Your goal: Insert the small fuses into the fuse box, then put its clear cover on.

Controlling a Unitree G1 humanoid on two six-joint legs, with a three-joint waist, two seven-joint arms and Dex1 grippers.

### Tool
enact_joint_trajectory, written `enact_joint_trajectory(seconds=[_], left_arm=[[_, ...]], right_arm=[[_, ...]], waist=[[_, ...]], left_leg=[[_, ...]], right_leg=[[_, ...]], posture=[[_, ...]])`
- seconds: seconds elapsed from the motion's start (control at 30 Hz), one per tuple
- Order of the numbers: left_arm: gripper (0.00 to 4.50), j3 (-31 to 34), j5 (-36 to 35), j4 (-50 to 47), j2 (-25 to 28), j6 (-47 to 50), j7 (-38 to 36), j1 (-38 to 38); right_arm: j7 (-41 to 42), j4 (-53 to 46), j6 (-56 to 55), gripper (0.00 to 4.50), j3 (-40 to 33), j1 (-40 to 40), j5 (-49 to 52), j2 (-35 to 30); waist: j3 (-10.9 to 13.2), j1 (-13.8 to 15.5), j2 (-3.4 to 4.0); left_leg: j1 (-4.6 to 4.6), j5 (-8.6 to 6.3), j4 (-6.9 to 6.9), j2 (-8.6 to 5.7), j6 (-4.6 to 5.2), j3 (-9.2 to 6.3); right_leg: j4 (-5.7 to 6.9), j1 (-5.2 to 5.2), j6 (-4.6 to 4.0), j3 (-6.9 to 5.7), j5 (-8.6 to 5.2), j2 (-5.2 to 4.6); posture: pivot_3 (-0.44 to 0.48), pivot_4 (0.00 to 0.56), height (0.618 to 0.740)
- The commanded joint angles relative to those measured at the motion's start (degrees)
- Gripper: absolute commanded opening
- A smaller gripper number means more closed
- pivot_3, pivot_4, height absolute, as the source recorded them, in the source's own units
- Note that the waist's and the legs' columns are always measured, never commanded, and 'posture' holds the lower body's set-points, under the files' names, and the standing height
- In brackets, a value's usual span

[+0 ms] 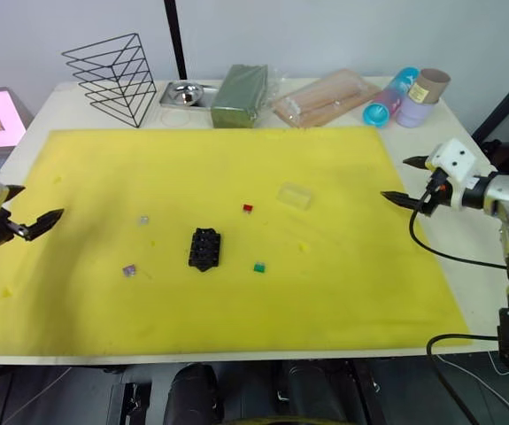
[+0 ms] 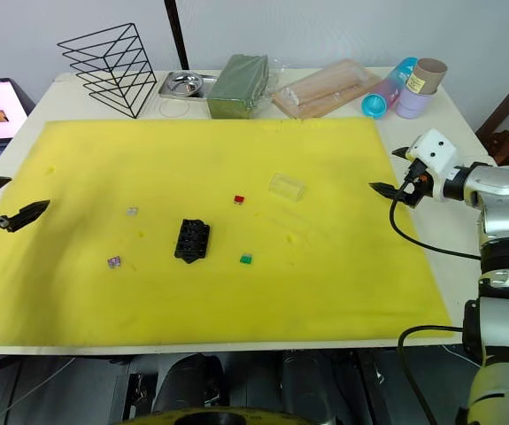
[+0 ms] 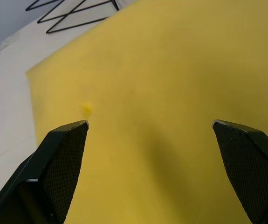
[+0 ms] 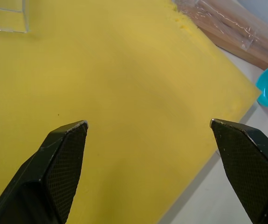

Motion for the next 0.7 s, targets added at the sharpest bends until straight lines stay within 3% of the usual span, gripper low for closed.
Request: enact_joint_trajectory(seconds=[0.03,0.7], left_arm=[[4.5,-0.3,0.7,0.0,1.3,-0.8,-0.1,0.0],[4.5,-0.3,1.1,1.0,1.5,-1.8,0.7,-1.7]], right_arm=[[0.0,-0.6,-0.6,4.49,-1.1,-1.3,0.4,-1.5],[-1.5,-0.3,0.4,4.49,-1.7,-1.3,0.6,-1.2]], waist=[[0.0,0.0,0.0],[0.0,0.0,0.0]], left_leg=[[0.0,0.0,0.0,0.0,0.0,0.0],[0.0,0.0,0.01,0.0,0.0,-0.01]], right_leg=[[0.0,-0.01,0.0,0.0,0.0,0.0],[0.0,0.0,0.0,-0.01,0.0,0.0]], posture=[[0.0,0.15,0.74],[0.0,0.15,0.74]])
